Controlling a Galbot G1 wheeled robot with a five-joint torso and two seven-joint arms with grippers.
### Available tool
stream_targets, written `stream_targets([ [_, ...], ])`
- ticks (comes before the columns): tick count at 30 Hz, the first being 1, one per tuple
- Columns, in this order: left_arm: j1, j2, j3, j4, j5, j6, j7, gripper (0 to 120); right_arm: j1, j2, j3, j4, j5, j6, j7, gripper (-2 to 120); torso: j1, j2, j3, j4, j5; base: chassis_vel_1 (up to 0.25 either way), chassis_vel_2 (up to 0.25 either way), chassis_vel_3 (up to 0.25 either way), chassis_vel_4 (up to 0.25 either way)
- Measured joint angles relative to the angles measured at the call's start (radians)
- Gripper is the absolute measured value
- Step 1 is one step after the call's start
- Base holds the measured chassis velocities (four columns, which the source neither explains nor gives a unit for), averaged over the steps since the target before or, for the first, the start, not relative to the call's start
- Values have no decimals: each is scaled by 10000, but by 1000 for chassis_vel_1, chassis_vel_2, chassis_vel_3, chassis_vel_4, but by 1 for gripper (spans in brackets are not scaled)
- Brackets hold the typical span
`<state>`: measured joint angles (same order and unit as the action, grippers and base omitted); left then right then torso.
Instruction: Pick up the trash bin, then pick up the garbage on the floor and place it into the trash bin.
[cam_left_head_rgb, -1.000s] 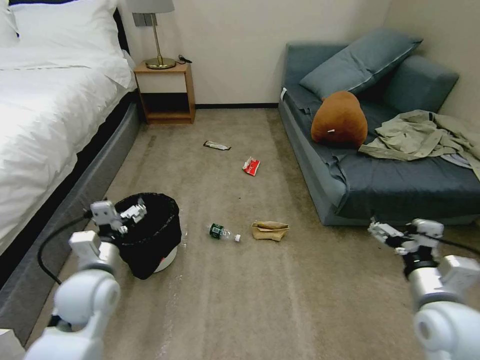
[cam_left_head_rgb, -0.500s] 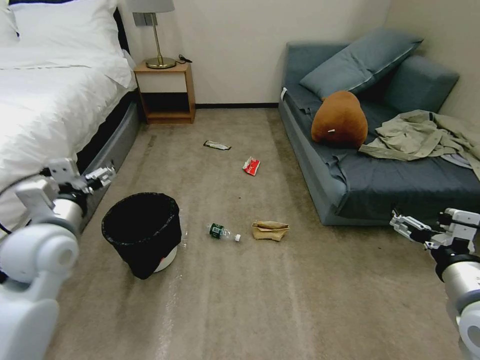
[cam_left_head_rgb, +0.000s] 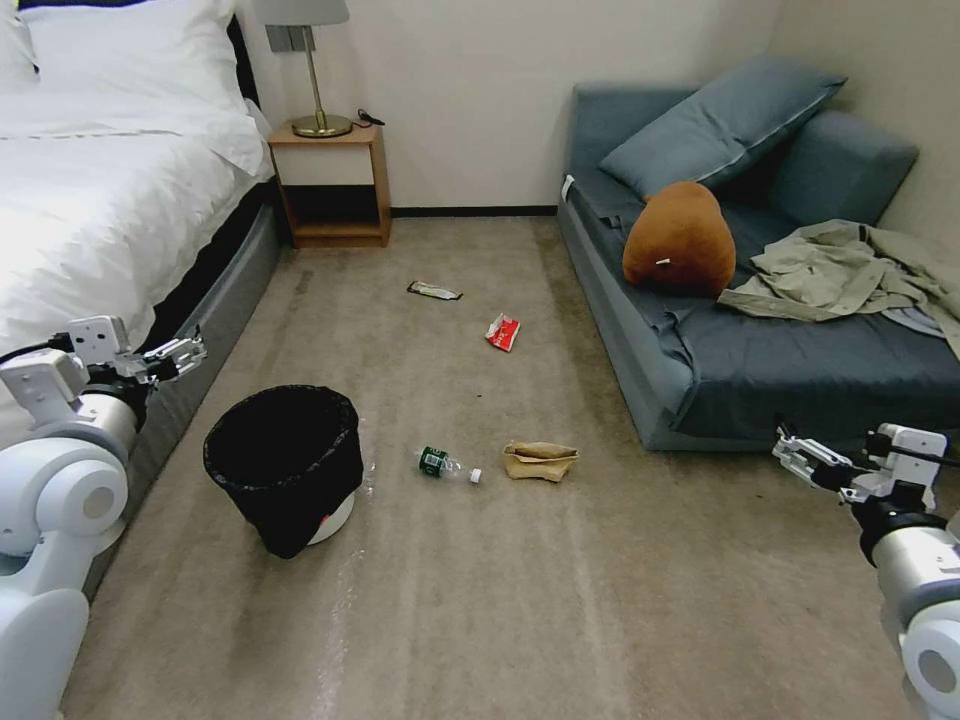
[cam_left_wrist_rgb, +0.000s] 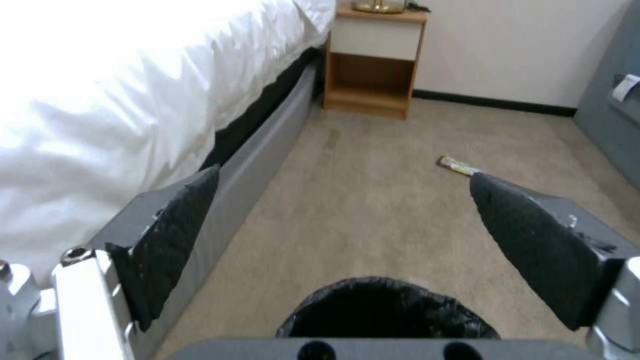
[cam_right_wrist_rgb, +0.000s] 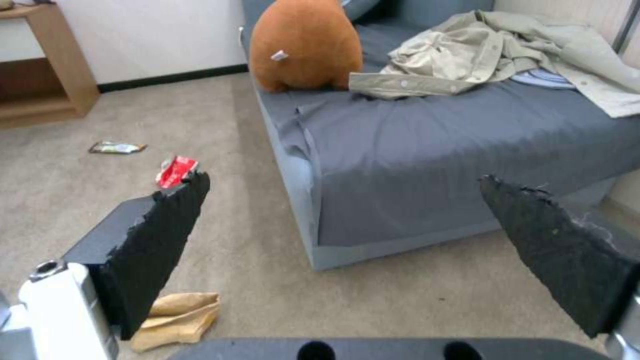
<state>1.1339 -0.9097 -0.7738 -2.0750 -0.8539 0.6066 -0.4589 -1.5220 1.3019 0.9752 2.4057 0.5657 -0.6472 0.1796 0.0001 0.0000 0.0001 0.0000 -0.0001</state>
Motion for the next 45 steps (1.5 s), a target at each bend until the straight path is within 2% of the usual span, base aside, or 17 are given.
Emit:
stream_targets([
  [4,-153,167,13,264,-491,261,-146,100,-16,-27,1,-25,-29,32,-17,100,0,0,0,0,0,0,0,0,0],
  [6,-338,470,40,586,-832,504,-227,100,-31,-40,1,-60,-91,80,-43,100,0,0,0,-1,1,0,0,0,0],
  [7,-338,470,40,586,-832,504,-227,100,-31,-40,1,-60,-91,80,-43,100,0,0,0,-1,1,0,0,0,0],
  [8,-566,802,108,969,-1130,681,-289,100,-35,-44,-2,-83,-121,112,-56,100,0,0,0,-1,0,0,0,0,0],
  [10,-694,977,159,1178,-1336,775,-343,100,-35,-45,-13,-98,-135,125,-62,100,-1,0,0,0,0,0,0,0,0],
  [11,-895,1222,237,1537,-1644,917,-441,100,-33,-45,-50,-119,-163,146,-71,100,0,-1,0,-1,0,0,0,0,0],
  [12,-895,1222,237,1537,-1644,917,-441,100,-33,-45,-50,-119,-163,146,-71,100,0,-1,0,-1,0,0,0,0,0],
  [15,-1151,1522,324,2273,-1910,1151,-533,100,40,-47,-263,-230,-270,201,-94,100,0,0,0,0,0,0,0,0,0],
  [20,-1252,1522,468,2971,-1882,1275,-540,100,89,-46,-488,-327,-422,311,-158,100,-1,0,0,1,1,0,0,0,0],
  [24,-1439,1166,785,3748,-1509,1284,-383,100,29,18,-586,-338,-550,429,-227,100,0,0,0,1,-2,0,0,0,0],
  [28,-1572,887,1059,4151,-1202,1286,-232,100,-32,54,-586,-330,-592,468,-238,100,0,0,0,0,1,0,0,0,0],
  [30,-1815,498,1445,4666,-716,1243,-1,99,-137,86,-544,-285,-652,536,-250,100,0,-1,0,1,-1,0,0,0,0],
  [34,-2055,207,1739,5045,-379,1180,143,100,-248,119,-506,-245,-709,582,-268,100,0,0,0,-1,1,0,0,0,0],
  [35,-2236,50,1950,5269,-239,1154,212,100,-306,140,-500,-238,-754,615,-285,100,0,-1,0,-1,0,0,0,0,0],
  [40,-2543,-178,2271,5593,-29,1133,290,99,-333,180,-495,-245,-823,667,-317,100,0,0,-1,-1,2,0,0,0,0],
  [42,-2891,-468,2593,5989,255,1108,359,100,-326,229,-508,-298,-881,719,-340,100,0,-1,-1,-2,2,0,0,0,0],
  [45,-3040,-631,2707,6218,467,1098,406,100,-325,251,-518,-338,-911,744,-355,100,0,-1,-1,-2,3,0,0,0,0],
])
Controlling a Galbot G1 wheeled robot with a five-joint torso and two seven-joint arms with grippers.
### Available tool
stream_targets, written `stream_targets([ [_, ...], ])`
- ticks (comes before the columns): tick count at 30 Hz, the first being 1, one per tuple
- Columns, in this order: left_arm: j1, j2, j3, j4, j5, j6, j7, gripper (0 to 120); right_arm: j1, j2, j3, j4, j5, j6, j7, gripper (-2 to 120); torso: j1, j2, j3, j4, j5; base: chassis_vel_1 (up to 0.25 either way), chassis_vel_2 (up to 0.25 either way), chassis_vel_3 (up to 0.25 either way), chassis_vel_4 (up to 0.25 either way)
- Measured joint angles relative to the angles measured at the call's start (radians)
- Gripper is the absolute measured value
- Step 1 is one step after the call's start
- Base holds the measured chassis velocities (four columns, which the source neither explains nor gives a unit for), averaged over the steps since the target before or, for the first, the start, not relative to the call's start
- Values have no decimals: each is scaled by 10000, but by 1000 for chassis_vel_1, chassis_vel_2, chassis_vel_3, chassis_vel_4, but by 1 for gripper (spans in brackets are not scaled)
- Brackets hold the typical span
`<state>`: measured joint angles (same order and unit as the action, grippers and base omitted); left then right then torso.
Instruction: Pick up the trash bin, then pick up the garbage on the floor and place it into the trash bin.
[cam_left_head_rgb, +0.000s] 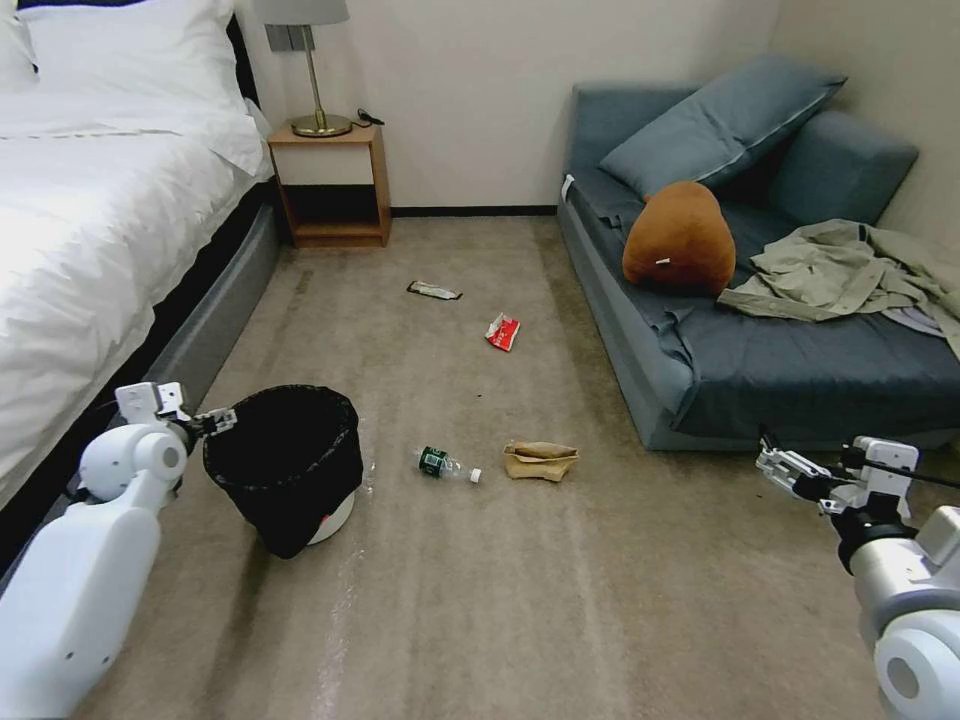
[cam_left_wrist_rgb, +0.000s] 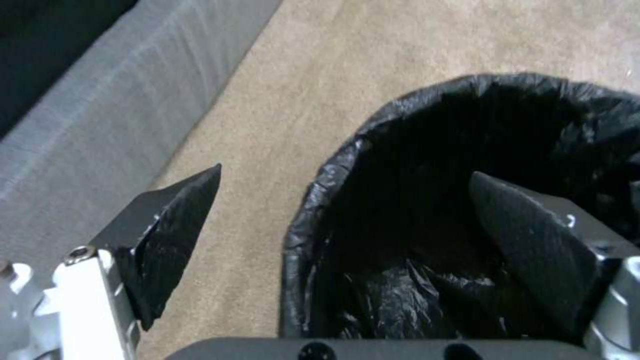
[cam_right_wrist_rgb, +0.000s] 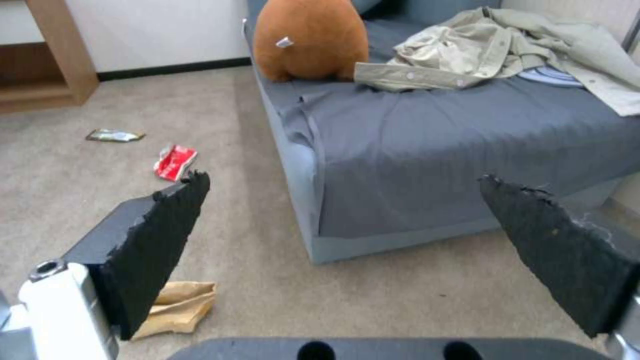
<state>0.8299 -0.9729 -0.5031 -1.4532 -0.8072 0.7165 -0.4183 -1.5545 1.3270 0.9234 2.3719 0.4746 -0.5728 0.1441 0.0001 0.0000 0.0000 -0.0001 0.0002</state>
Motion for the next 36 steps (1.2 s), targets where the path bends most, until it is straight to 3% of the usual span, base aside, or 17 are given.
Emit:
stream_targets([
  [11,-345,-408,137,1439,812,-226,331,99,56,-2,-52,-159,-100,90,-108,100,0,0,0,3,-2,0,0,0,0],
  [24,-459,-921,141,1865,1554,-169,407,98,183,-116,-165,-365,-218,382,-301,100,0,0,0,1,-2,0,0,0,0],
  [30,-429,-1001,118,1946,1934,-67,329,84,185,-139,-190,-425,-215,448,-339,100,0,0,0,1,-1,0,0,0,0],
  [34,-338,-991,44,1958,2030,-86,331,65,184,-150,-222,-439,-219,465,-357,100,0,0,0,1,0,0,0,0,0],
  [36,-322,-987,34,1953,2030,-98,337,61,183,-151,-226,-439,-220,468,-357,100,0,0,0,1,0,0,0,0,0],
])
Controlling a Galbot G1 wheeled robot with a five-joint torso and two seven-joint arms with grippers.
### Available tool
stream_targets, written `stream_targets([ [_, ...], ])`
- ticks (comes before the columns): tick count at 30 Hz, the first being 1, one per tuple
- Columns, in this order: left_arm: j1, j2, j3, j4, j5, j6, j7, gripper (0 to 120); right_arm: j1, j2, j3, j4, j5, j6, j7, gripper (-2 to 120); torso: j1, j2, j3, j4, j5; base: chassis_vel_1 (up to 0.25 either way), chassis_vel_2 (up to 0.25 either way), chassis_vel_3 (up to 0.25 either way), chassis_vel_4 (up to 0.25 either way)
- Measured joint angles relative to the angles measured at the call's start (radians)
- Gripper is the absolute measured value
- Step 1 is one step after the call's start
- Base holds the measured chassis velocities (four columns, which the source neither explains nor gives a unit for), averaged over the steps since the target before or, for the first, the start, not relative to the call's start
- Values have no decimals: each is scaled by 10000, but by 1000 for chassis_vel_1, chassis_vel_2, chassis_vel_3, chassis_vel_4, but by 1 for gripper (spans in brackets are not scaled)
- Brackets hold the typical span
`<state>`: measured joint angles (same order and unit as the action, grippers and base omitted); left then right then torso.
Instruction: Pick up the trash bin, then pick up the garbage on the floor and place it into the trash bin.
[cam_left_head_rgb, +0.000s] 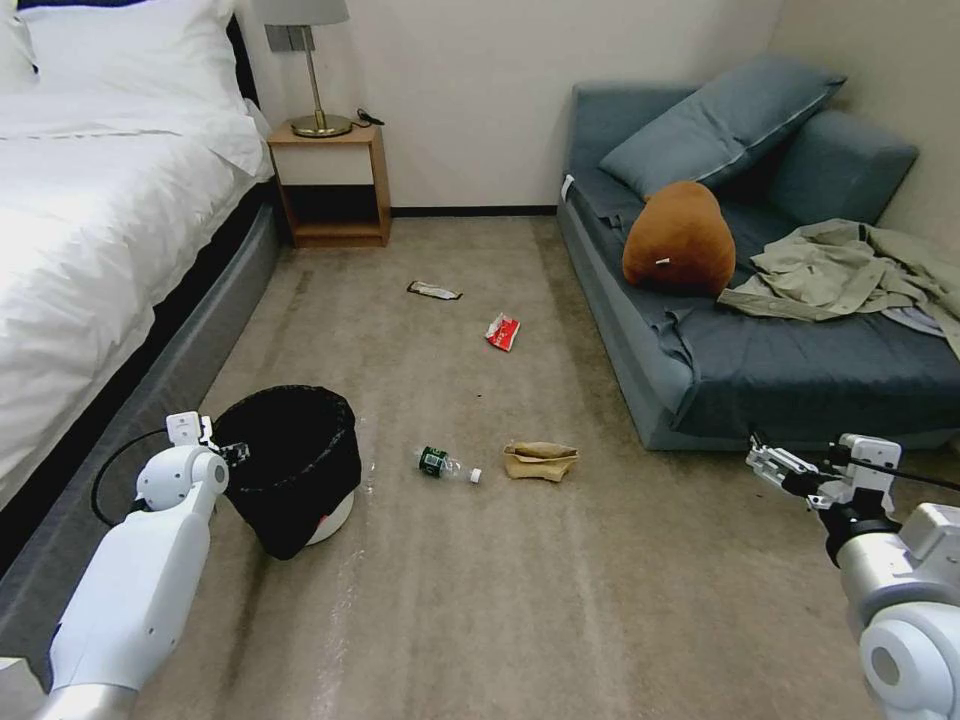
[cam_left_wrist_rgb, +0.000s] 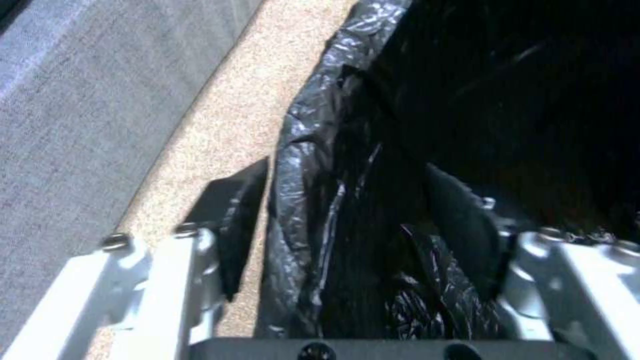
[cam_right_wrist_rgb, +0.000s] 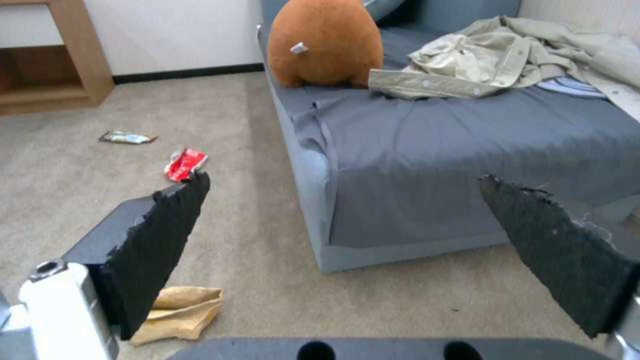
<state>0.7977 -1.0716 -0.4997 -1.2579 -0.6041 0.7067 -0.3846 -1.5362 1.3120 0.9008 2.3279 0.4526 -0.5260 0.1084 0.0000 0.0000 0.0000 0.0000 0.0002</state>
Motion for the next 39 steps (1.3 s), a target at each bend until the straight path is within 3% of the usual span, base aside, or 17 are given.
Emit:
stream_targets([
  [9,208,41,-174,-193,150,-478,274,23,-105,14,-25,0,-58,68,-10,100,0,0,0,0,-6,0,0,0,0],
  [15,295,57,-345,-540,198,-839,309,7,-171,51,-72,13,-10,76,5,100,0,0,-1,-4,0,0,0,0,0],
  [39,840,186,-821,-1630,1030,-1462,453,4,-284,122,-378,37,-215,48,22,100,0,0,0,3,-2,0,0,0,0],
])
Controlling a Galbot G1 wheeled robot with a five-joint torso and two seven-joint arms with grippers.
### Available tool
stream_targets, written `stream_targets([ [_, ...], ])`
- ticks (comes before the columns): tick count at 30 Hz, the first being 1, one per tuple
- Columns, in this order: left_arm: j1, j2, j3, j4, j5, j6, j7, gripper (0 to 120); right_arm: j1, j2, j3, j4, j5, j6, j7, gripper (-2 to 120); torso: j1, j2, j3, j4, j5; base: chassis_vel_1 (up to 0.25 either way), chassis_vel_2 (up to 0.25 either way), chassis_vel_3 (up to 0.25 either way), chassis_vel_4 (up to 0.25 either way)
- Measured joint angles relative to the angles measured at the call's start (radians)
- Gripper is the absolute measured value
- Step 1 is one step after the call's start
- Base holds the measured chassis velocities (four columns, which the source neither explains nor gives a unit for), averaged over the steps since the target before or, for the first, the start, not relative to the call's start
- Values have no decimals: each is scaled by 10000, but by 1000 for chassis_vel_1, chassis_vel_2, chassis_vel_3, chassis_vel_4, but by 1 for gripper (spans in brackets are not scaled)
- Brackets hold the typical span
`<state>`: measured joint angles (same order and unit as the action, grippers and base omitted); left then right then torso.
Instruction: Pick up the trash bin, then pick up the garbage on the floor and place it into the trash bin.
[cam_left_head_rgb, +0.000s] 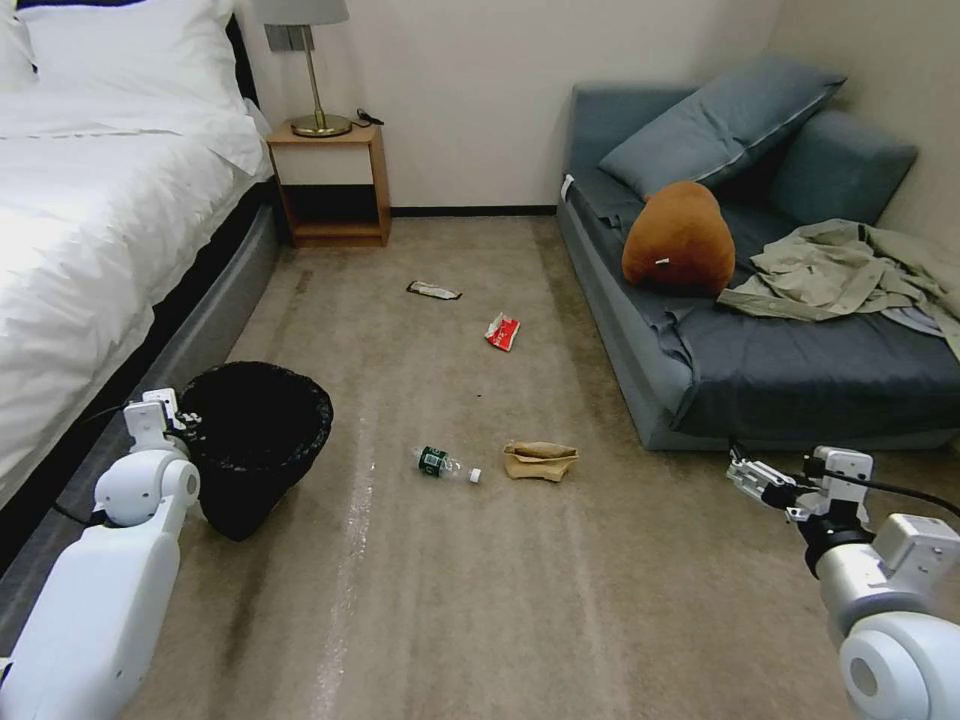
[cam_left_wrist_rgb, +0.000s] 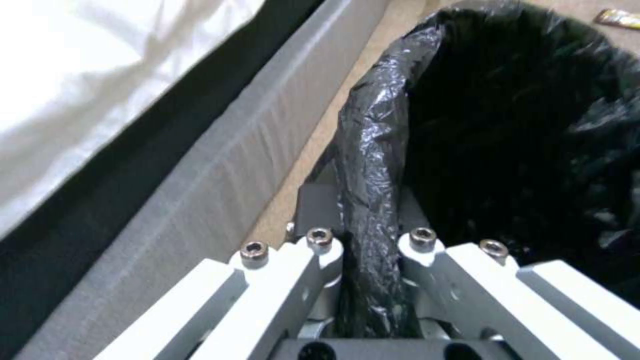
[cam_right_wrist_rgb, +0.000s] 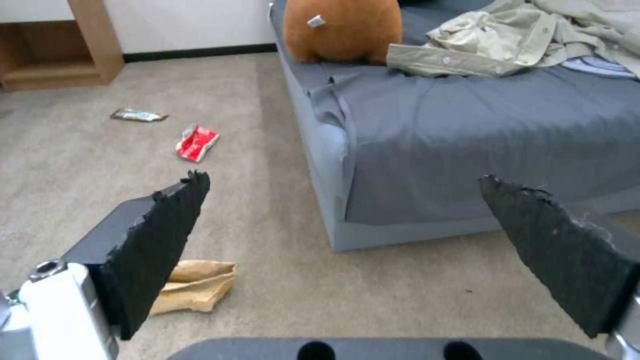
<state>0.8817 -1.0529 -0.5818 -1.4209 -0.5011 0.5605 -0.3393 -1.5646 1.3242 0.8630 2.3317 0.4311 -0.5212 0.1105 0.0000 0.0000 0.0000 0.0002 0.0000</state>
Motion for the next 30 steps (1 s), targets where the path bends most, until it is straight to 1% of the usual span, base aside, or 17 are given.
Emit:
stream_targets([
  [2,16,10,-17,-37,22,-23,5,4,-3,0,-12,-4,-13,3,-2,100,0,0,0,-1,0,0,0,0,0],
  [4,180,60,-126,-308,114,-162,65,4,-8,-5,-65,-29,-63,16,-13,100,-1,1,0,-2,0,0,0,0,0],
  [5,180,60,-126,-308,114,-162,65,4,-8,-5,-65,-29,-63,16,-13,100,-1,1,0,-2,0,0,0,0,0],
  [7,493,184,-270,-856,193,-241,92,4,-8,-8,-156,-87,-132,55,-36,100,-1,0,0,-2,0,0,0,0,0],
  [8,493,184,-270,-856,193,-241,92,4,-8,-8,-156,-87,-132,55,-36,100,-1,0,0,-2,0,0,0,0,0],
  [10,781,334,-369,-1579,141,-188,81,4,54,-7,-297,-172,-214,94,-47,100,0,0,0,-1,0,0,0,0,0],
  [11,781,334,-369,-1579,141,-188,81,4,54,-7,-297,-172,-214,94,-47,100,0,0,0,-1,0,0,0,0,0],
  [13,1165,554,-503,-2791,-253,88,-93,4,230,-4,-569,-402,-349,117,-53,100,-1,0,0,-2,-1,0,0,0,0],
  [14,1165,554,-503,-2791,-253,88,-93,4,230,-4,-569,-402,-349,117,-53,100,-1,0,0,-2,-1,0,0,0,0],
  [15,1259,622,-569,-3172,-375,168,-171,4,296,-7,-668,-511,-374,124,-54,100,-1,0,0,-3,1,0,0,0,0],
  [16,1417,729,-668,-3740,-523,249,-294,4,418,-45,-835,-722,-374,131,-55,100,-1,0,0,-3,2,0,0,0,0],
  [17,1417,729,-668,-3740,-523,249,-294,4,418,-45,-835,-722,-374,131,-55,100,-1,0,0,-3,2,0,0,0,0],
  [19,1602,855,-721,-4155,-544,264,-360,4,527,-164,-954,-1053,-334,263,-61,100,-1,0,0,-1,2,0,0,0,0],
  [23,1643,971,-677,-4336,-563,265,-348,4,437,-197,-796,-1287,-348,497,-105,100,0,1,0,-4,-1,0,0,0,0],
  [24,1799,1078,-682,-4492,-598,229,-291,4,443,-174,-776,-1454,-422,636,-110,100,-1,0,0,-5,2,0,0,0,0],
  [25,1910,1138,-698,-4571,-614,207,-245,4,459,-137,-807,-1543,-461,691,-112,100,-1,0,0,-2,0,0,0,0,0],
  [30,2058,1257,-793,-4753,-730,174,-230,4,497,-14,-924,-1847,-503,893,-109,100,-1,0,0,-4,1,0,0,0,0],
])
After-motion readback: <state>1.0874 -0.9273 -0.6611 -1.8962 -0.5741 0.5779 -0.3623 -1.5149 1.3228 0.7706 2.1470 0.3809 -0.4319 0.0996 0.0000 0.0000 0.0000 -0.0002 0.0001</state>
